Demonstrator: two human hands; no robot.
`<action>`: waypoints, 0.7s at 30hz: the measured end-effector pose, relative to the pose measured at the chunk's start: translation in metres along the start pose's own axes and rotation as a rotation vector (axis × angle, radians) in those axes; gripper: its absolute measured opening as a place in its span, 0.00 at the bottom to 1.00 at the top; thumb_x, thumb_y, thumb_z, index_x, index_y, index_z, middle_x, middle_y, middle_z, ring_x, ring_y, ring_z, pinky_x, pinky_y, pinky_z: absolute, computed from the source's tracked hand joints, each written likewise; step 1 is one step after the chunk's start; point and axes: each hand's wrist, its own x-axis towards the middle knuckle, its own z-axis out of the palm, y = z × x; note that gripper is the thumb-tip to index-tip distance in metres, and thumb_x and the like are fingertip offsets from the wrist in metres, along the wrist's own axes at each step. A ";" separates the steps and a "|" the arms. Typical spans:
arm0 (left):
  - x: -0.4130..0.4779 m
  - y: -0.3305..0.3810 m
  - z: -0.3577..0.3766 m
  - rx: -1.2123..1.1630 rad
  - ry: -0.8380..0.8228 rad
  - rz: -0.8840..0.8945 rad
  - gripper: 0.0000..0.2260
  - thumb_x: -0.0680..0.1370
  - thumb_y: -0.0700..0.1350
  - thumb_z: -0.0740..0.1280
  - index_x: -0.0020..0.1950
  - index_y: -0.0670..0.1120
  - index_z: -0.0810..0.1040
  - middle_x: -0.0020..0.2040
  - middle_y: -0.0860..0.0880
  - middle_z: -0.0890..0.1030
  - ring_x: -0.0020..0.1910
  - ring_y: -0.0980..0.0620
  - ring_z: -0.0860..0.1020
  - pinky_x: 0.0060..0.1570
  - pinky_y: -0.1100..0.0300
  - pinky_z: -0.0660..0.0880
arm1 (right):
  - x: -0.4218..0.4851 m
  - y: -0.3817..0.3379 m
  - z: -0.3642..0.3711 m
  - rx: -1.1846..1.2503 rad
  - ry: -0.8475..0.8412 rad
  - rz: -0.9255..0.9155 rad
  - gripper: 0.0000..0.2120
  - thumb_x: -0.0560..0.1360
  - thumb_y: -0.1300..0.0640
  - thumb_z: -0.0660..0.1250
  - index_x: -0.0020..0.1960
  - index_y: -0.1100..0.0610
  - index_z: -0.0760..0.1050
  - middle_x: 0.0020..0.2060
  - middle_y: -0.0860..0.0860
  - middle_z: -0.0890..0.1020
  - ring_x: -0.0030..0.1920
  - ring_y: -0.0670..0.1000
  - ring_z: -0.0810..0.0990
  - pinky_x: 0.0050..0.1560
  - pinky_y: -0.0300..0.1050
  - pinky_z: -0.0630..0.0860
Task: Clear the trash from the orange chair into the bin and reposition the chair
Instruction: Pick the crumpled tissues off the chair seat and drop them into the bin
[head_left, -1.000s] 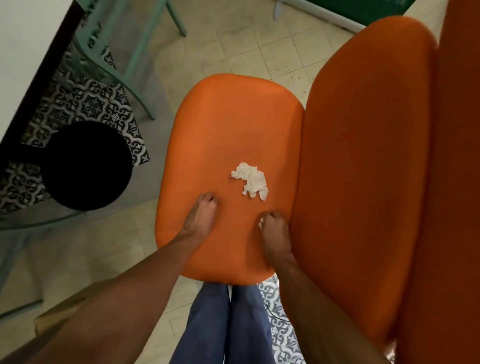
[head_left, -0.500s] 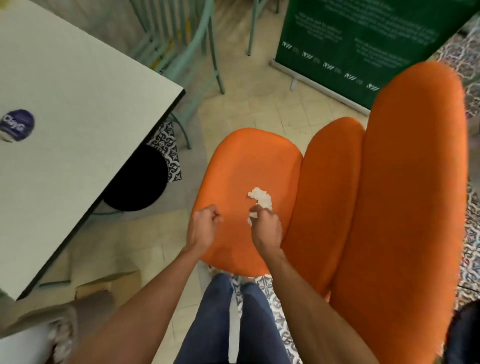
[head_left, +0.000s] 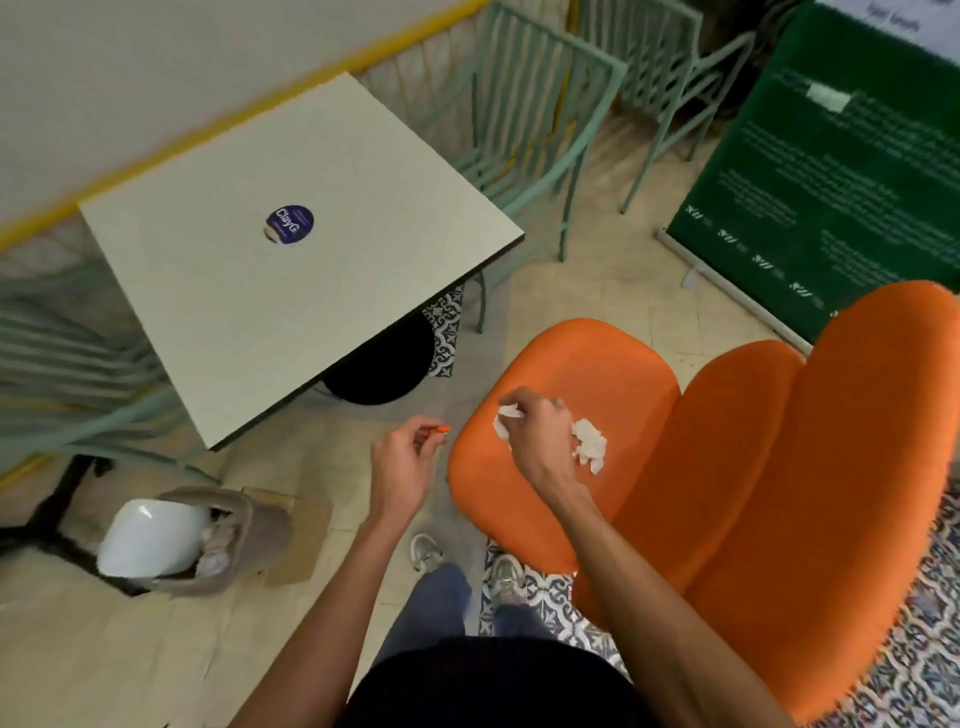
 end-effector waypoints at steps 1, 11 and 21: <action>-0.006 -0.007 -0.007 -0.016 0.017 -0.016 0.07 0.79 0.42 0.75 0.52 0.54 0.86 0.42 0.60 0.86 0.42 0.65 0.83 0.47 0.65 0.80 | -0.003 -0.008 0.006 -0.002 -0.022 -0.039 0.11 0.75 0.65 0.72 0.54 0.54 0.85 0.38 0.54 0.87 0.47 0.60 0.82 0.65 0.51 0.71; -0.074 -0.100 -0.109 -0.214 0.253 -0.222 0.12 0.82 0.36 0.68 0.59 0.51 0.86 0.49 0.59 0.87 0.49 0.64 0.84 0.52 0.66 0.80 | -0.058 -0.107 0.105 0.022 -0.237 -0.299 0.15 0.75 0.63 0.68 0.57 0.50 0.86 0.47 0.48 0.89 0.51 0.53 0.84 0.51 0.40 0.74; -0.147 -0.219 -0.223 -0.249 0.470 -0.409 0.09 0.79 0.36 0.73 0.51 0.51 0.85 0.44 0.62 0.86 0.43 0.63 0.85 0.49 0.61 0.82 | -0.141 -0.205 0.227 0.068 -0.460 -0.403 0.14 0.77 0.63 0.69 0.56 0.48 0.86 0.45 0.45 0.88 0.45 0.38 0.84 0.47 0.35 0.80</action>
